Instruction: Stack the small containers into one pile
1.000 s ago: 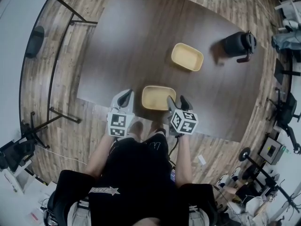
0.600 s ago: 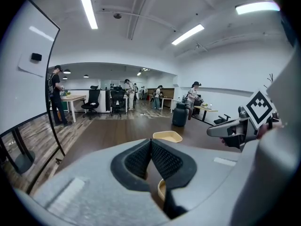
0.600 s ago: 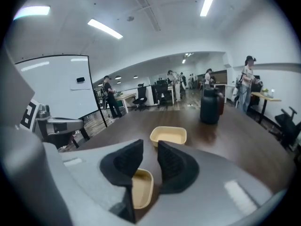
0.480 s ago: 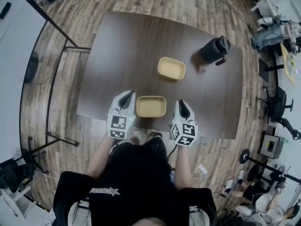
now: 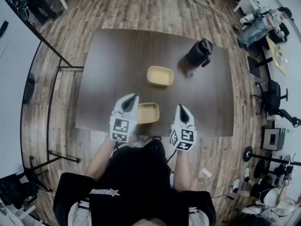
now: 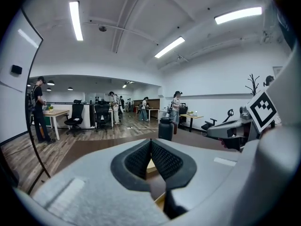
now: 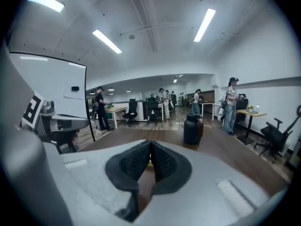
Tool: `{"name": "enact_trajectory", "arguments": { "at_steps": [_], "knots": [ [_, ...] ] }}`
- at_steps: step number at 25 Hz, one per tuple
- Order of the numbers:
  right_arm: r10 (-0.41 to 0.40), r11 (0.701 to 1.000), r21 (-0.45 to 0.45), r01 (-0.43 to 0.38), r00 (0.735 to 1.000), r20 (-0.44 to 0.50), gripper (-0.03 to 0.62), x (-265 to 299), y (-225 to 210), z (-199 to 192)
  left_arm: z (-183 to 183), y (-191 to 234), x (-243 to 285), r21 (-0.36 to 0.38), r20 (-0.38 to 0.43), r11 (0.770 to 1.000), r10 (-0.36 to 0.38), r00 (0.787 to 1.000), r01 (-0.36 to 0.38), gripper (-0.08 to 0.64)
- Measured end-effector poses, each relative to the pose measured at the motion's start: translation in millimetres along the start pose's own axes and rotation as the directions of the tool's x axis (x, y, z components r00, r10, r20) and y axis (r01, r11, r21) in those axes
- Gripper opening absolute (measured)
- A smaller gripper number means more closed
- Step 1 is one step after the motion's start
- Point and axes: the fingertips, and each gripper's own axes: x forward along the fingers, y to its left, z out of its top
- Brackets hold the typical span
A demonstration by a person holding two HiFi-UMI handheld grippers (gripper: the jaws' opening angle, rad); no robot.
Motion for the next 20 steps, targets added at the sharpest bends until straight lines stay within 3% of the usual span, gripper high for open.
{"name": "enact_trajectory", "arguments": {
  "at_steps": [8, 20],
  "knots": [
    [-0.005, 1.0, 0.016, 0.005, 1.0, -0.004, 0.006, 22, -14, -2, -3, -3, 36, 0.012, -0.035, 1.0, -0.028, 0.999, 0.028, 0.009],
    [0.043, 0.997, 0.063, -0.036, 0.993, -0.111, 0.006, 118, -49, -18, -30, 16, 127, 0.0, -0.151, 1.0, -0.025, 0.988, 0.025, 0.009]
  ]
}}
